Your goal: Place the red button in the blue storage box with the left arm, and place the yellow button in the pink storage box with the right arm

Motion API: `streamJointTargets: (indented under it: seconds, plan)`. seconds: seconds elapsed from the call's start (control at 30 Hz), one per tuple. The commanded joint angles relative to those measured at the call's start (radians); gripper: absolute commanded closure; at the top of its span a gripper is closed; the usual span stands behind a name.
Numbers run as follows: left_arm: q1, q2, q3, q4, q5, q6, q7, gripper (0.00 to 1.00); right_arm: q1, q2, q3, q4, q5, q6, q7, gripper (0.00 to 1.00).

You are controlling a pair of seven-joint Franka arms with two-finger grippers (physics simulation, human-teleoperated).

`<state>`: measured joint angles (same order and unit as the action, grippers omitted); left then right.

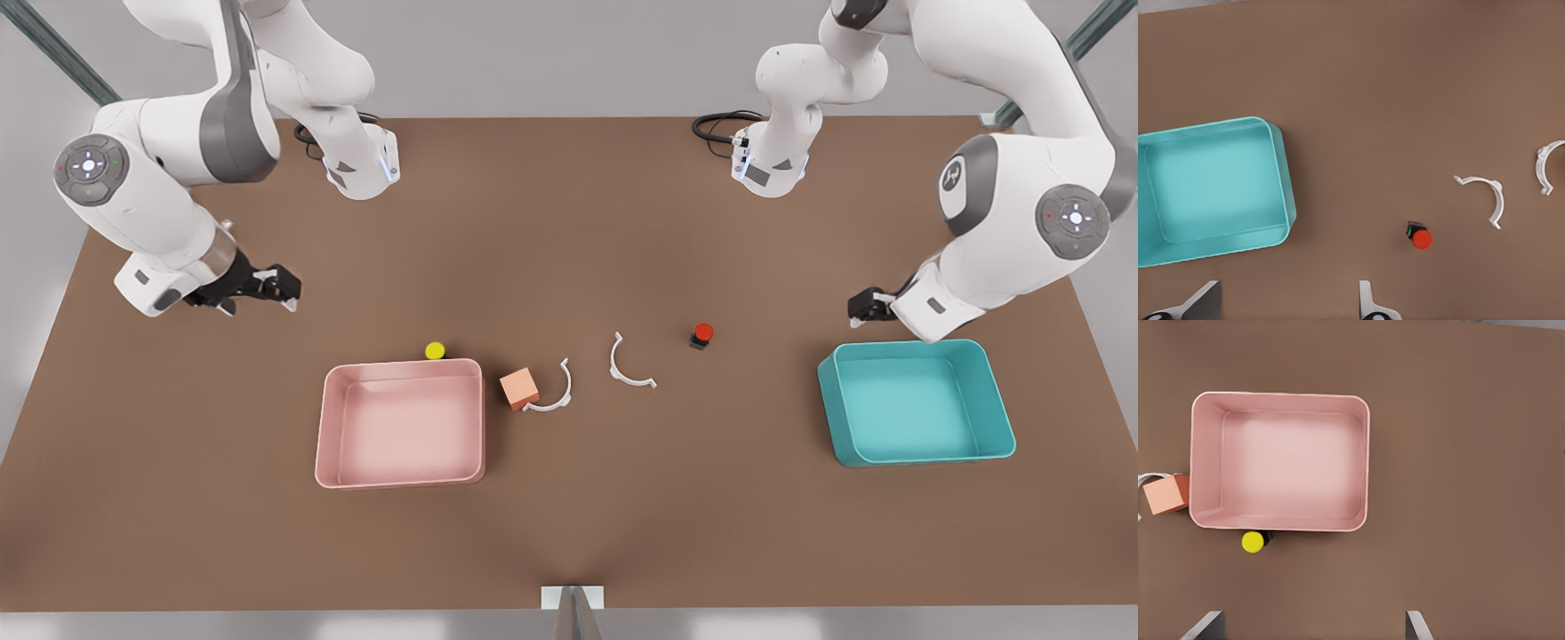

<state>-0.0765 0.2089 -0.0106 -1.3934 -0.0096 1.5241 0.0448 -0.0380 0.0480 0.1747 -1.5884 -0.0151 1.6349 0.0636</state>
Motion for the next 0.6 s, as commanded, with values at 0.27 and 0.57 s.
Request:
streamJointTargets:
  seconds: [0.27, 0.57]
  plan:
    - [-0.235, -0.04, -0.005, -0.323, -0.035, 0.327, -0.12, 0.0, 0.079, 0.176, 0.115, -0.024, -0.028, 0.252, 0.146, 0.0]
    - [-0.342, -0.082, -0.005, -0.789, -0.041, 0.95, -0.149, 0.0, 0.294, 0.274, 0.108, -0.263, -0.118, 0.479, 0.545, 0.0]
